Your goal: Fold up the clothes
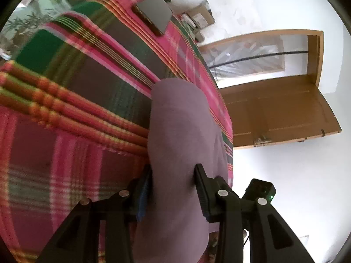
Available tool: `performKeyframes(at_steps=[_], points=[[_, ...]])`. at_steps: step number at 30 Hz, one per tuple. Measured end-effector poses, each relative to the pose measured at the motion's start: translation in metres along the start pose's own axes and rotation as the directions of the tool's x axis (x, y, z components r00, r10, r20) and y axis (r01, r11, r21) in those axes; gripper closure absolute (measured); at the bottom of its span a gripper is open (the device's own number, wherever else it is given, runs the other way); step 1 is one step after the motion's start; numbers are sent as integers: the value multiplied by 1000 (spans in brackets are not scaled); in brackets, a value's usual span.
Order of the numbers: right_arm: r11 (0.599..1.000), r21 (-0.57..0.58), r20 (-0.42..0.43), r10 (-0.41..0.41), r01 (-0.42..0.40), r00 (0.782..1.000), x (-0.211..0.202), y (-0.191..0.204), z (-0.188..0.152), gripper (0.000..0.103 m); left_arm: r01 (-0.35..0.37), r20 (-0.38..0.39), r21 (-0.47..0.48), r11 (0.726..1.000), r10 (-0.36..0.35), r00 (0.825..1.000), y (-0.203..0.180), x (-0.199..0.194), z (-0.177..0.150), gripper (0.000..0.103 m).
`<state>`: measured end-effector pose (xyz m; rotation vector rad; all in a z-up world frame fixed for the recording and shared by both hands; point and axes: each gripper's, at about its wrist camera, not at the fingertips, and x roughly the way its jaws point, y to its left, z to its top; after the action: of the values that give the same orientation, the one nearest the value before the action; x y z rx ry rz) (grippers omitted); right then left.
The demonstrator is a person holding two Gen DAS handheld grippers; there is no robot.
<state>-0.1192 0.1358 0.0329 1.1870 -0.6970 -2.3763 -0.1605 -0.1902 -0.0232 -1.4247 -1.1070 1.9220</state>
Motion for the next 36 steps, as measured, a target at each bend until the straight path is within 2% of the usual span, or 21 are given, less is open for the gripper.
performKeyframes(at_steps=[6, 11, 14, 18, 22, 25, 28, 36], points=[[993, -45, 69, -107, 110, 992, -27, 15, -6, 65, -83, 36, 13, 996, 82, 996, -8, -22, -22, 65], [982, -136, 150, -110, 131, 982, -49, 38, -19, 65, -136, 22, 30, 990, 135, 991, -15, -23, -40, 65], [968, -221, 127, -91, 117, 988, -49, 53, -35, 66, -150, 19, 34, 988, 150, 989, -14, -23, -45, 65], [941, -302, 98, -126, 151, 987, -43, 61, -51, 66, -186, 20, 44, 982, 185, 983, -17, -23, -52, 64], [932, -315, 77, -165, 181, 983, -37, 57, -58, 66, -199, 24, 48, 979, 198, 980, -17, -22, -52, 64], [924, -322, 67, -195, 207, 978, -35, 53, -63, 68, -224, 33, 58, 973, 222, 975, -15, -20, -56, 58], [924, -320, 62, -199, 209, 978, -31, 51, -64, 68, -227, 39, 59, 972, 225, 974, -13, -19, -57, 57], [903, -345, 96, -236, 255, 967, -35, 58, -69, 68, -278, 70, 73, 958, 273, 959, -21, -24, -67, 57]])
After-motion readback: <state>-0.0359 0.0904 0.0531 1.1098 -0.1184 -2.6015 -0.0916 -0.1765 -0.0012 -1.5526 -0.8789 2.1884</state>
